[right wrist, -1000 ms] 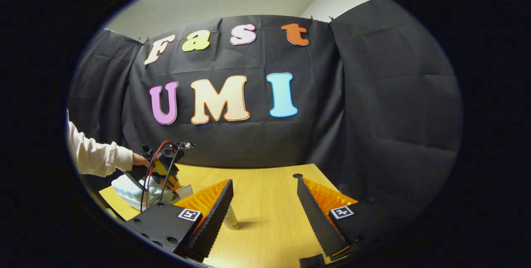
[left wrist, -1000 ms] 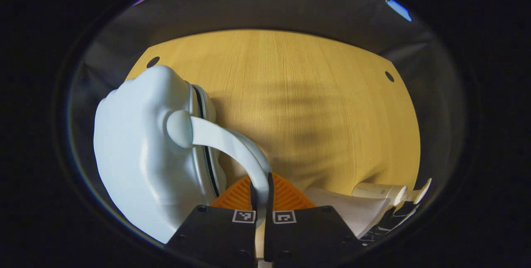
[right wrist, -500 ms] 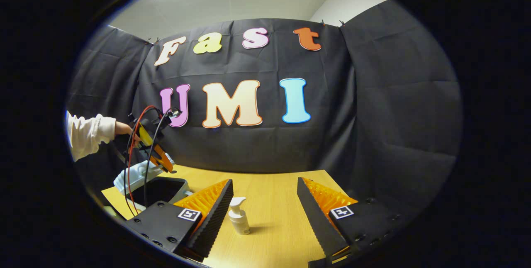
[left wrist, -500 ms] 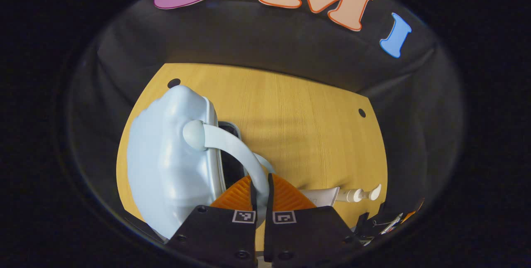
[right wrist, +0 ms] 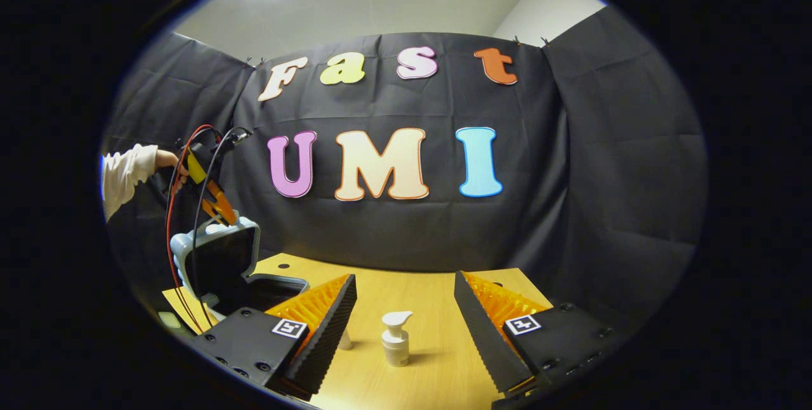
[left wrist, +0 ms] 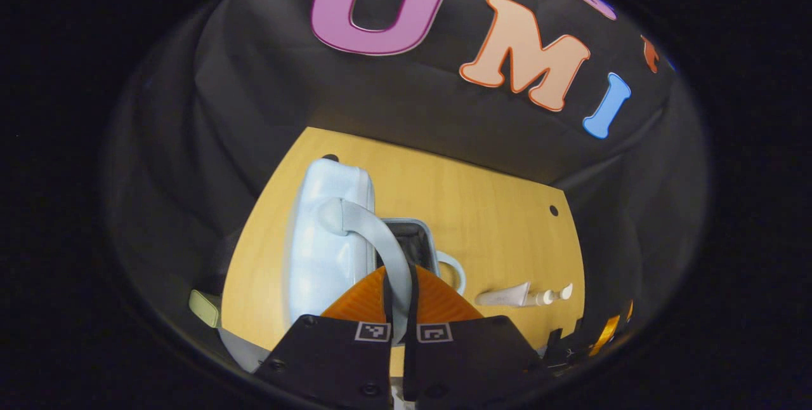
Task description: First open the suitcase, pack the skin care products into it, and then close the suitcase.
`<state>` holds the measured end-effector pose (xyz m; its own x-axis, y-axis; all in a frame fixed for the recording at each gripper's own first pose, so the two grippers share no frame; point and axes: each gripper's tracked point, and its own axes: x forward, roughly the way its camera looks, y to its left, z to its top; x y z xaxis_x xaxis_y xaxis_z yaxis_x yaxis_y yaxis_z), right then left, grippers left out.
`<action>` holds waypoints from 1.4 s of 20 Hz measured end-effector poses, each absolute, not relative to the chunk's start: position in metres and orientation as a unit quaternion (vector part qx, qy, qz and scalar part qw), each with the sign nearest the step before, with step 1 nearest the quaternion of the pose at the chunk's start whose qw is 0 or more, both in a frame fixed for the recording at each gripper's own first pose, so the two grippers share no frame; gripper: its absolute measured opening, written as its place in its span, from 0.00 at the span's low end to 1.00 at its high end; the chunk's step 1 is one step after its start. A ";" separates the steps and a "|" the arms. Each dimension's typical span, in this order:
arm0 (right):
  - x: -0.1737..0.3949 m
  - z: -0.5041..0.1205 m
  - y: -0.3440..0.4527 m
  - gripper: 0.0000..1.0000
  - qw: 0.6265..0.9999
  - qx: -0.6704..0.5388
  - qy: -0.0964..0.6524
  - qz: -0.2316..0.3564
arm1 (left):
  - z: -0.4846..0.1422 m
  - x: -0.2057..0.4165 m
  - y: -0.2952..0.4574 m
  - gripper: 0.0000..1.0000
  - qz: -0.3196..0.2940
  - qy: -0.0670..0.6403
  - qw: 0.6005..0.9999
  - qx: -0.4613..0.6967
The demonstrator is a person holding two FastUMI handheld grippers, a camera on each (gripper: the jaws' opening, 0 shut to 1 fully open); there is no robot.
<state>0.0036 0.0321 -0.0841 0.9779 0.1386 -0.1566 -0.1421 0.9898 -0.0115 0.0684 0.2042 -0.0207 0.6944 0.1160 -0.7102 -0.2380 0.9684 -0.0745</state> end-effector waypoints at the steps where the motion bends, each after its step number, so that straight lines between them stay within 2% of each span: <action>1: 0.004 -0.083 0.039 0.97 0.994 -0.012 0.076 0.074 | -0.016 0.060 0.218 0.00 0.107 0.374 0.918 -0.078; 13: -0.009 -0.080 0.125 0.97 0.989 -0.003 0.079 0.122 | -0.014 -0.010 0.324 0.00 0.152 0.345 0.922 -0.087; 21: -0.021 -0.080 0.159 0.97 0.988 0.006 0.089 0.130 | -0.055 -0.052 0.421 0.00 0.204 0.307 0.924 -0.104; 28: -0.020 -0.082 0.184 0.97 0.984 -0.010 0.099 0.145 | -0.123 -0.077 0.483 0.00 0.222 0.298 0.917 -0.142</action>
<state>-0.0196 0.1841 -0.0821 0.9383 0.2841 -0.1972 -0.2879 0.9576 0.0097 -0.0774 0.4827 -0.1233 0.7229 0.3236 -0.6104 -0.4926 0.8610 -0.1269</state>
